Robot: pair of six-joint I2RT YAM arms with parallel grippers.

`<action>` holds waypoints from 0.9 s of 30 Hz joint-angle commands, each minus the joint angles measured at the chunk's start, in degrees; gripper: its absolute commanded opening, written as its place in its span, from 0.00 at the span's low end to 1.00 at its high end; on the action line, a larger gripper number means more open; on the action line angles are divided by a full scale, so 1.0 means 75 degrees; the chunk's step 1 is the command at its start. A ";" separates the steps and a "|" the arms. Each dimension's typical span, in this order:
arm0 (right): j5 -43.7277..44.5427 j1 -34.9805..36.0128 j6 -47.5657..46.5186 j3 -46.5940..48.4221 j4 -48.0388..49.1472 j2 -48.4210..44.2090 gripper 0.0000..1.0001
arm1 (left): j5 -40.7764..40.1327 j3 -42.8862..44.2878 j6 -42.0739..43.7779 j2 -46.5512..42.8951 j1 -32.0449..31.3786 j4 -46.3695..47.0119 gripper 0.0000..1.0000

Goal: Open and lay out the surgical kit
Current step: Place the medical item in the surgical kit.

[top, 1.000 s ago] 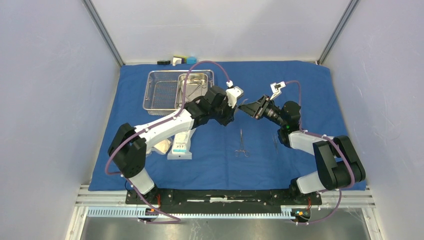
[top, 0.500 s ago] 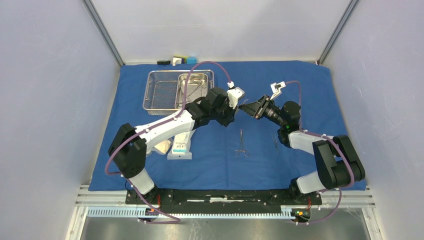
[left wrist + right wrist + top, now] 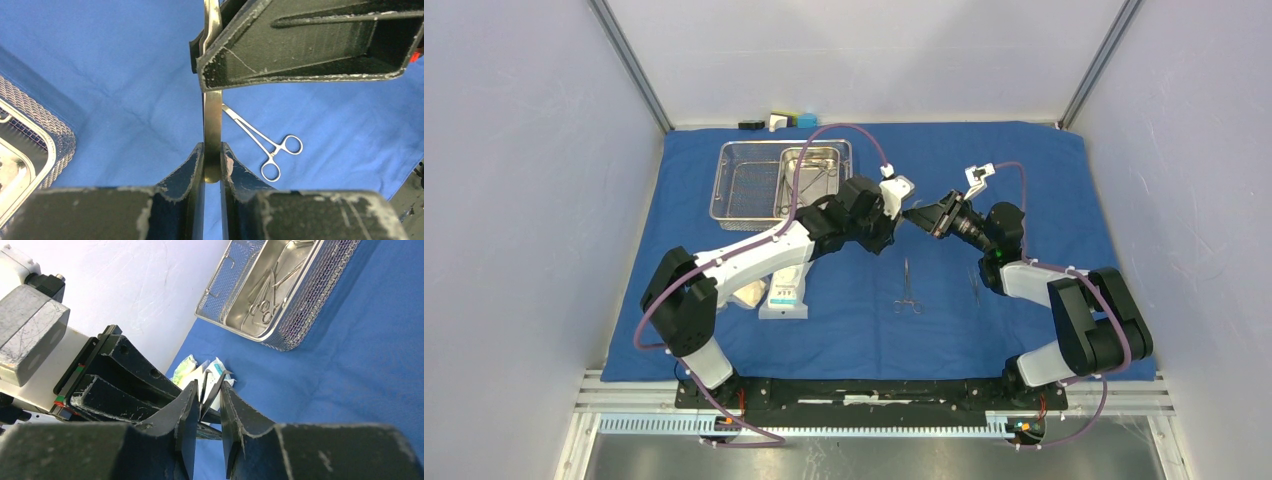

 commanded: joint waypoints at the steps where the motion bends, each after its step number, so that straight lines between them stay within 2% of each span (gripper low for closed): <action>1: 0.0086 0.0033 -0.0006 0.0186 0.0405 0.0024 0.28 | 0.0089 0.0009 0.0125 -0.0085 -0.0116 0.0171 0.02; 12: 0.0118 0.0011 -0.0201 0.0218 0.0217 -0.0036 0.18 | 0.0100 0.0003 0.0183 -0.0081 -0.0147 0.0183 0.03; 17: 0.0206 -0.0155 -0.0894 0.0346 -0.0632 -0.0283 0.14 | 0.0073 0.0015 0.0281 -0.0164 -0.0129 0.0172 0.30; 24: 0.0498 -0.0488 -0.2641 0.0586 -0.2651 -0.0880 0.10 | 0.0152 -0.0173 0.0559 -0.0611 0.0049 0.0195 0.52; 27: 0.0710 -0.0537 -0.3610 0.0889 -0.3930 -0.1134 0.09 | 0.0240 -0.0306 0.0776 -0.0907 0.0202 0.0195 0.56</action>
